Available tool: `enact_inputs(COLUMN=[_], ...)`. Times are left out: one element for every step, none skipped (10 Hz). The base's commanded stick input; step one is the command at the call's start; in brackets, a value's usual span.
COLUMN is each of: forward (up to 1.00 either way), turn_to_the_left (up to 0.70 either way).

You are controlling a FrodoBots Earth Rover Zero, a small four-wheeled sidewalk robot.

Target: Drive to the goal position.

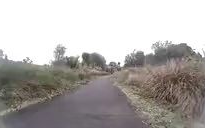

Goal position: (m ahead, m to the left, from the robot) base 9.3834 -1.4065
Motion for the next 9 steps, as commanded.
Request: enact_inputs(forward=[0.0, 0.0, 0.0, 0.0, 0.0, 0.0, 0.0, 0.0, 0.0], turn_to_the_left=[0.0, 0.0, 0.0, 0.0, 0.85, 0.85, 0.85, 0.85, 0.85])
